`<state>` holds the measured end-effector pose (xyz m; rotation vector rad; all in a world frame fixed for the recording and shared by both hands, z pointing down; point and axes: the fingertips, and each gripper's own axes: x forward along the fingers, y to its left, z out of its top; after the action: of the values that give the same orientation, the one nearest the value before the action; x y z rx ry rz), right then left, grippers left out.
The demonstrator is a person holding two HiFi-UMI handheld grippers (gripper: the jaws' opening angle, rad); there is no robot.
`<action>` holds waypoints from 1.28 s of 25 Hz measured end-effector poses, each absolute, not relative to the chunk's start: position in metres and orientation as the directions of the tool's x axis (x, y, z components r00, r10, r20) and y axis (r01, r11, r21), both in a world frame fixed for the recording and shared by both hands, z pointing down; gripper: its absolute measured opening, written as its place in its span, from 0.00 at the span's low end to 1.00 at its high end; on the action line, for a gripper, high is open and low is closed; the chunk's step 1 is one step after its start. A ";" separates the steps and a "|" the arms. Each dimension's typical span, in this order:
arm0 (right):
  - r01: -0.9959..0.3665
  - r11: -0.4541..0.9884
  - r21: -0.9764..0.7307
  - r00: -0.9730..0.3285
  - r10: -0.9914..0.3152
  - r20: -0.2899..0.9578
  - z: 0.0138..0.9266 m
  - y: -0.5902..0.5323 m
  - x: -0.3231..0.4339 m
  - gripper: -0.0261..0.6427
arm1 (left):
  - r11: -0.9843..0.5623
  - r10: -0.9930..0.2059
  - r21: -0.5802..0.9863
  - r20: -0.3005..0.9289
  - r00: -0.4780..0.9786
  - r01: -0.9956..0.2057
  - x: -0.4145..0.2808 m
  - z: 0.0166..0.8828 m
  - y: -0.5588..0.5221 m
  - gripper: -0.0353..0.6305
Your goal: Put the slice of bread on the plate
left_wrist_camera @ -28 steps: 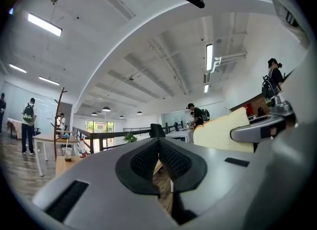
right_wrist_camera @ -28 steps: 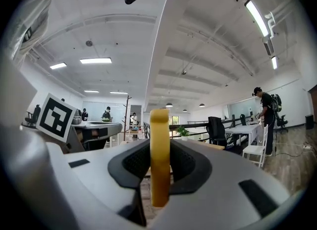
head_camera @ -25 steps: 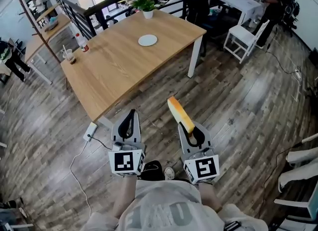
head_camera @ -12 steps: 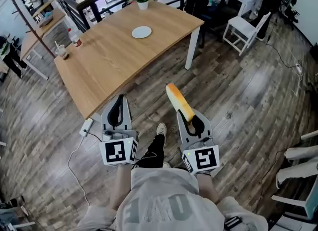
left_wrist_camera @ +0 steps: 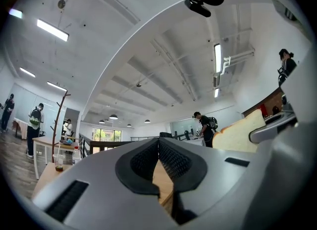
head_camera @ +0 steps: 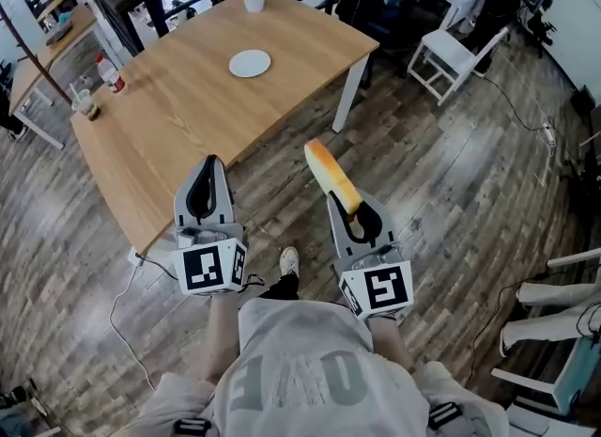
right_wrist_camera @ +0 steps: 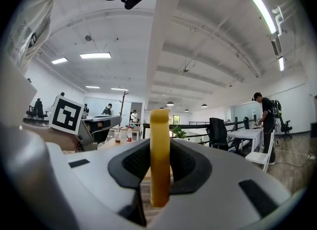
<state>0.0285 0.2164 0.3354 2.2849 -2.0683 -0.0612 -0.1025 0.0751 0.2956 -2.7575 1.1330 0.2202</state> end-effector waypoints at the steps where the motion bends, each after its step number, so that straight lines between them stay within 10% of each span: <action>1: -0.992 -0.093 0.080 0.094 -0.996 0.011 0.333 0.206 0.034 0.18 | -0.698 -0.688 -0.082 -0.196 0.699 -0.711 -0.097 0.295 0.064 0.06; 32: -0.997 0.059 0.051 -0.057 -0.997 0.044 0.353 -0.061 0.156 0.18 | -0.625 -0.762 -0.106 -0.129 0.634 -0.773 0.005 0.314 -0.135 0.06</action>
<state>0.1556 -0.0609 0.3534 2.1101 -2.2362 -0.0105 0.0054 -0.1350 0.3141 -2.7010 1.2775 0.1079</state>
